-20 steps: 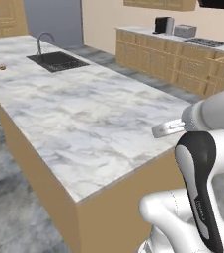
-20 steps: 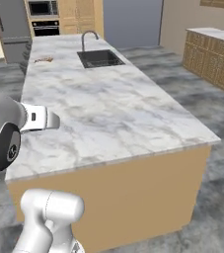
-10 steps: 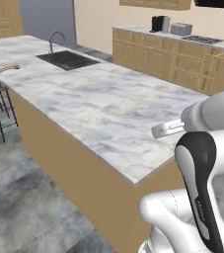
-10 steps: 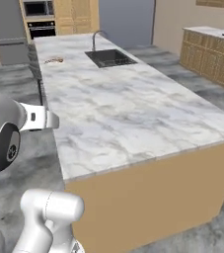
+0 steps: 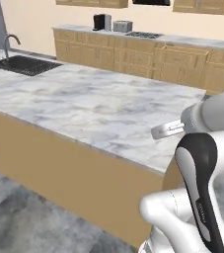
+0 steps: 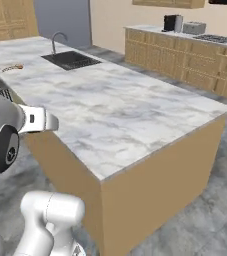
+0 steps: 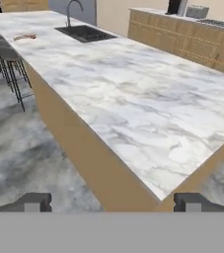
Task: Pick up the metallic utensils from the counter and place them in the open drawer. Make sure not to pick up any wooden utensils.
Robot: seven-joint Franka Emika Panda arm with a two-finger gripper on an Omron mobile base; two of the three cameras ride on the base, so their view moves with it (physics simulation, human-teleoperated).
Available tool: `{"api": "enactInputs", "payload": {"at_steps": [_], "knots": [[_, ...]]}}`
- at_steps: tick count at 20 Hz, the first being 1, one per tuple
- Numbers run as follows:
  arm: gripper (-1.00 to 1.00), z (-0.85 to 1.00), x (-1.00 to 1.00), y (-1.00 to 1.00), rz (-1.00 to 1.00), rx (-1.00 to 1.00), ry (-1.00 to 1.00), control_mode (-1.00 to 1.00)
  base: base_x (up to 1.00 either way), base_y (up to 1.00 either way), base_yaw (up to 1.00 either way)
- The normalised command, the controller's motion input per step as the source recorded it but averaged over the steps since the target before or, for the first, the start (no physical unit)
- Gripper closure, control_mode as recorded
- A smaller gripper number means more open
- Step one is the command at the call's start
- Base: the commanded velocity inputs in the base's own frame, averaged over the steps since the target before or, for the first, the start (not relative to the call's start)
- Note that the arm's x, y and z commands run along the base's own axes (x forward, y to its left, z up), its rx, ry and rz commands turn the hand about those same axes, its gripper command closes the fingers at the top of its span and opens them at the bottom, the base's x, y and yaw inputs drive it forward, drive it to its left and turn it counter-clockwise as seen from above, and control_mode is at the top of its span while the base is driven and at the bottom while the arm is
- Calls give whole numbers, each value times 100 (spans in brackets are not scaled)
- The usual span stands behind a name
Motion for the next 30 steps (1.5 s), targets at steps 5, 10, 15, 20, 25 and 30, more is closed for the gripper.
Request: {"api": "enactInputs", "payload": {"at_steps": [5,10,15,20,25,30], "knots": [[-100,0,0,0,0,0,0,100,8,100,-59],[-100,0,0,0,0,0,0,100,2,100,-48],[-100,0,0,0,0,0,0,100,0,100,-29],[-100,0,0,0,0,0,0,100,0,100,-16],[-100,0,0,0,0,0,0,100,5,100,-11],[-100,0,0,0,0,0,0,100,11,100,-14]]}}
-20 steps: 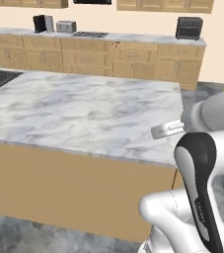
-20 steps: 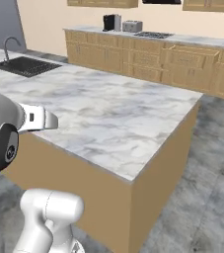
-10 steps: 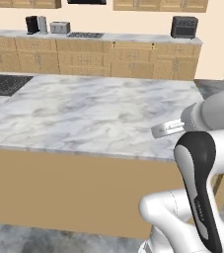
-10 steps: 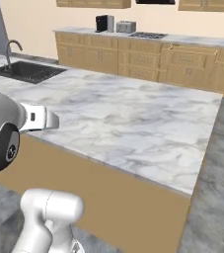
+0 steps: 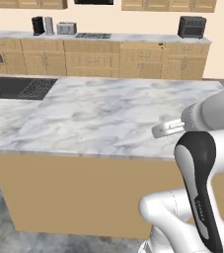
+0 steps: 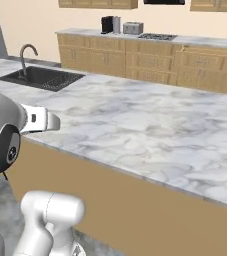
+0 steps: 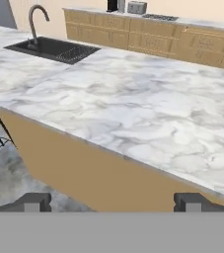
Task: Pick up the metallic utensils from the counter and place them in the open drawer. Make sure not to pick up any wooden utensils.
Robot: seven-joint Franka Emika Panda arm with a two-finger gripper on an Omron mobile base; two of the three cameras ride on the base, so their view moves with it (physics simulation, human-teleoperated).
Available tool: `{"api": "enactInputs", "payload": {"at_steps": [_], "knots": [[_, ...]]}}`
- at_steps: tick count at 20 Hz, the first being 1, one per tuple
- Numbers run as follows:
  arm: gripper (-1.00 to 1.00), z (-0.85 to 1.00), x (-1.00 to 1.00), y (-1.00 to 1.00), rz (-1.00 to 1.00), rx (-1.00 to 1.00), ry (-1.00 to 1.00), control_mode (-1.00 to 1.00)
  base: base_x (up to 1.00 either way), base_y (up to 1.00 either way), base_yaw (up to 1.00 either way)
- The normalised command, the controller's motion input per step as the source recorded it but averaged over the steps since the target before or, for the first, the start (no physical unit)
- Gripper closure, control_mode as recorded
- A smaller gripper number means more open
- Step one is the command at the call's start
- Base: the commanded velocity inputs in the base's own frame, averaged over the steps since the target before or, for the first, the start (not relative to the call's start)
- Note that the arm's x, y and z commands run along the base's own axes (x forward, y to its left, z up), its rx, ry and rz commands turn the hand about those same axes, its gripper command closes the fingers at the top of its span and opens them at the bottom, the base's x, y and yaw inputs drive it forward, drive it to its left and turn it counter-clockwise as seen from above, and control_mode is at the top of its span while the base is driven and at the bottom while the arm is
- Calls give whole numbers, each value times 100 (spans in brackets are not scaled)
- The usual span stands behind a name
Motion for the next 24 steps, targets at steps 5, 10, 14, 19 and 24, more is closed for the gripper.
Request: {"api": "enactInputs", "payload": {"at_steps": [5,10,14,19,24], "knots": [[-100,0,0,0,0,0,0,100,16,100,-18],[-100,0,0,0,0,0,0,100,2,100,-15],[-100,0,0,0,0,0,0,100,0,100,-14],[-100,0,0,0,0,0,0,100,0,100,-14],[-100,0,0,0,0,0,0,100,0,100,-14]]}}
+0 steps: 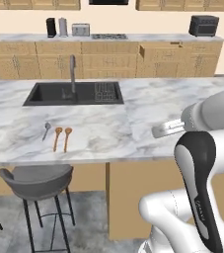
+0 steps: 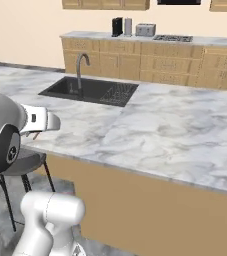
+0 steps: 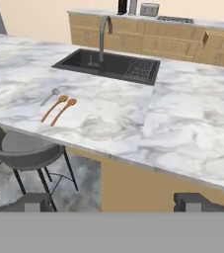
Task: Pick up the metallic utensils from the counter and place them in the open drawer. Make sure not to pick up any wooden utensils.
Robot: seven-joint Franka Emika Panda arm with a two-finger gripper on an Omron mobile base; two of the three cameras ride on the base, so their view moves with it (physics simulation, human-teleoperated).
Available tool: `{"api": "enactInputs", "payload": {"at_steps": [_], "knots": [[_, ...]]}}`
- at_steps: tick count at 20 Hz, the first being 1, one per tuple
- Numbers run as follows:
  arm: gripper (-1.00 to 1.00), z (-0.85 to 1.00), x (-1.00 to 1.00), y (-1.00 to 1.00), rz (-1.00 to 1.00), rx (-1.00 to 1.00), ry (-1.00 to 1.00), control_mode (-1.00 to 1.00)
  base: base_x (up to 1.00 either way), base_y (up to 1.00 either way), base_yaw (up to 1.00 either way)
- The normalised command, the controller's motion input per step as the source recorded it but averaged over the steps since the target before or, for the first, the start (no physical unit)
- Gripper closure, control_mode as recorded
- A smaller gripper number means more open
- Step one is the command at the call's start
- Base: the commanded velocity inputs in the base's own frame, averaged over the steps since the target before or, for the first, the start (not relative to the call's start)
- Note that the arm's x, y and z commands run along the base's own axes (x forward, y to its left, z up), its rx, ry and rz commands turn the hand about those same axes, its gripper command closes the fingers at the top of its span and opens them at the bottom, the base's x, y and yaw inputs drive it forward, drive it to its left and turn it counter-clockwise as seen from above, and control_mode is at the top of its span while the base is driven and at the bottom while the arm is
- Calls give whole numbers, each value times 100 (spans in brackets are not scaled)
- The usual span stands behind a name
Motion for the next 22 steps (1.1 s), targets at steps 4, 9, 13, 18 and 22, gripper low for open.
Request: {"api": "enactInputs", "payload": {"at_steps": [4,9,13,18,22], "knots": [[-100,0,0,0,0,0,0,100,0,100,-15],[-100,0,0,0,0,0,0,100,10,100,-16],[-100,0,0,0,0,0,0,100,17,100,-16],[-100,0,0,0,0,0,0,100,36,95,-19],[-100,0,0,0,0,0,0,100,36,28,-30]]}}
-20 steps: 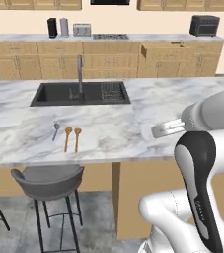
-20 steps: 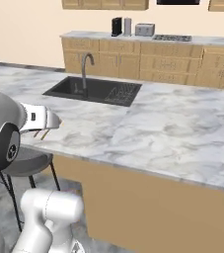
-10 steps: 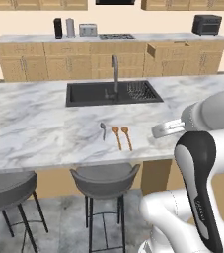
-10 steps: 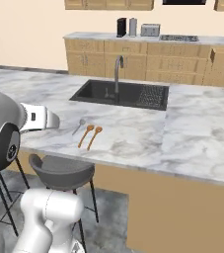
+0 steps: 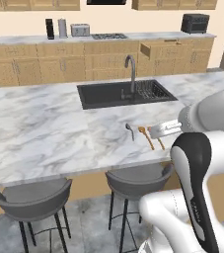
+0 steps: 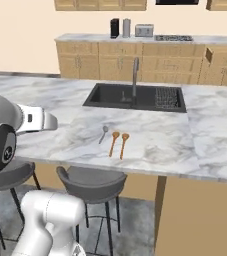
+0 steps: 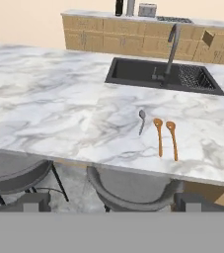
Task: Pick up the metallic utensils from the counter and place them in the open drawer. Make sure not to pick up any wooden utensils.
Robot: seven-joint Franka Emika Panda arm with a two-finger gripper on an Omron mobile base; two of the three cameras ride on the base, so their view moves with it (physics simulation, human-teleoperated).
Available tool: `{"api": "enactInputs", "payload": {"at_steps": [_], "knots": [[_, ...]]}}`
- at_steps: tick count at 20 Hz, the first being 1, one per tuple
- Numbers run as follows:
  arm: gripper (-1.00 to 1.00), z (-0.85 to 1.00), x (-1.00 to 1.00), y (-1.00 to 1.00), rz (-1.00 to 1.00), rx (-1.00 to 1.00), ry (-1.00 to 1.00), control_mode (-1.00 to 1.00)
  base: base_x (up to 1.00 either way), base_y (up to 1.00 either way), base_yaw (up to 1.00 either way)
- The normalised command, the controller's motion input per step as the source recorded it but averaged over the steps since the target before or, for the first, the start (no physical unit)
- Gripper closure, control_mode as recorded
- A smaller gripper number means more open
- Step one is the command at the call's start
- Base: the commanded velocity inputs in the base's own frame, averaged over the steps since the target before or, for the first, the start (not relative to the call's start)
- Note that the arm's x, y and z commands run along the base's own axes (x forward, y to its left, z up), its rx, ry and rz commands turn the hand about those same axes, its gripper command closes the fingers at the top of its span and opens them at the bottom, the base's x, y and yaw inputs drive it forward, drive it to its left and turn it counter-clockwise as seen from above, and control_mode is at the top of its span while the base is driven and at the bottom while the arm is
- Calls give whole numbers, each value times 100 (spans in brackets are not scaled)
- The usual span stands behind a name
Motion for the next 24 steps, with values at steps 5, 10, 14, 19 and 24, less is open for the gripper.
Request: {"api": "enactInputs", "payload": {"at_steps": [5,10,14,19,24], "knots": [[-100,0,0,0,0,0,0,100,59,4,-29],[-100,0,0,0,0,0,0,100,71,6,-21],[-100,0,0,0,0,0,0,100,77,32,-10],[-100,-7,6,4,-2,-1,0,-100,37,32,-8],[-100,-39,58,3,-14,0,7,-100,0,0,0]]}}
